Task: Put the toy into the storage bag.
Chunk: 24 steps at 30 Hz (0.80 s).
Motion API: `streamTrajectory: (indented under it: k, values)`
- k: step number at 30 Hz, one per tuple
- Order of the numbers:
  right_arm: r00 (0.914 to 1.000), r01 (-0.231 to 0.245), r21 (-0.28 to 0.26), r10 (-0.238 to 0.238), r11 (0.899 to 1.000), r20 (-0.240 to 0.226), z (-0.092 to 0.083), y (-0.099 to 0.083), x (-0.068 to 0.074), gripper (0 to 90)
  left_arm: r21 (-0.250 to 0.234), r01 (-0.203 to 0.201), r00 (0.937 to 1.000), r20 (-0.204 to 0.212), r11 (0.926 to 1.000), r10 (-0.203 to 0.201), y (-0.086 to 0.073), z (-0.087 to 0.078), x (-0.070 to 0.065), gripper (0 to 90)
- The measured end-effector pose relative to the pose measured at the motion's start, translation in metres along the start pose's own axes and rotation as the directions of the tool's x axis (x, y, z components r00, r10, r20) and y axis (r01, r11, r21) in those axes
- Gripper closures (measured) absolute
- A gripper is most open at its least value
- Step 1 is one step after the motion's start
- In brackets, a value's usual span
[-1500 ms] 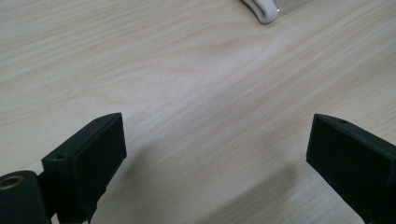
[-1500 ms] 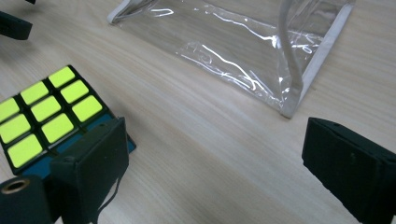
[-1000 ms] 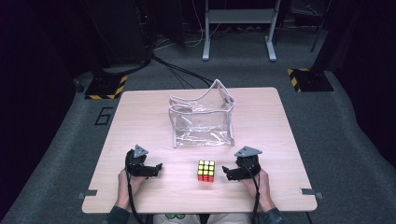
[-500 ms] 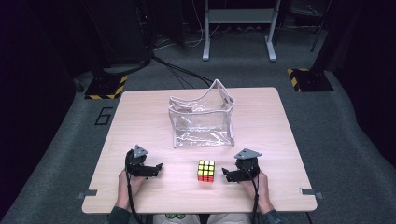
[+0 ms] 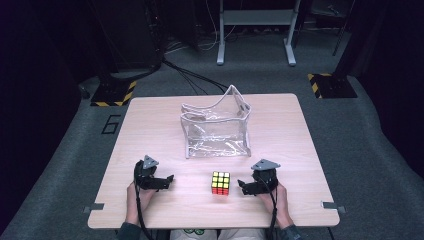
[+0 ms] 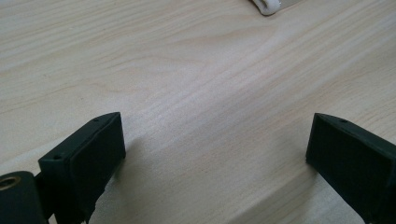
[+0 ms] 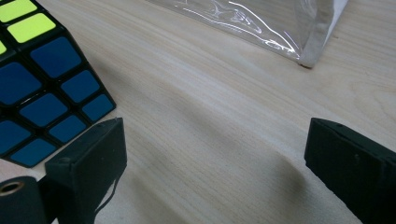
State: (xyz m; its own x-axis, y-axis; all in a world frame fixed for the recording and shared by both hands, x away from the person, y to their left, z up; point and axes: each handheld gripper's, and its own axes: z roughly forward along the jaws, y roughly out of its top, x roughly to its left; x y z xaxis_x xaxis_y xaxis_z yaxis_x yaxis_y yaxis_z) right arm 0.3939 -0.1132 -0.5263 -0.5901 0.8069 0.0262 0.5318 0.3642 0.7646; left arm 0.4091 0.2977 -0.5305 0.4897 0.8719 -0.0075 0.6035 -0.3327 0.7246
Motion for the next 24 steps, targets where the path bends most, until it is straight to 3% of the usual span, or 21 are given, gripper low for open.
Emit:
streamTrajectory:
  k: [9, 18, 24]
  values:
    - [0.9999, 0.016, -0.012, -0.016, 1.0, -0.003, -0.006, 0.003, 0.002, 5.2, 0.006, -0.005, 1.0, -0.006, 1.0, 0.005, 0.0, 0.0, 0.0, 4.5]
    - [0.9987, 0.033, -0.04, -0.035, 0.999, -0.038, -0.019, 0.016, 0.011, 5.4, 0.006, -0.004, 1.0, -0.008, 1.0, 0.004, 0.0, 0.0, 0.0, 4.7]
    - [0.9962, 0.076, -0.051, -0.078, 0.996, -0.039, -0.024, 0.023, 0.02, 5.4, 0.007, -0.01, 0.9999, -0.012, 0.9999, 0.01, 0.0, -0.001, 0.001, 5.9]
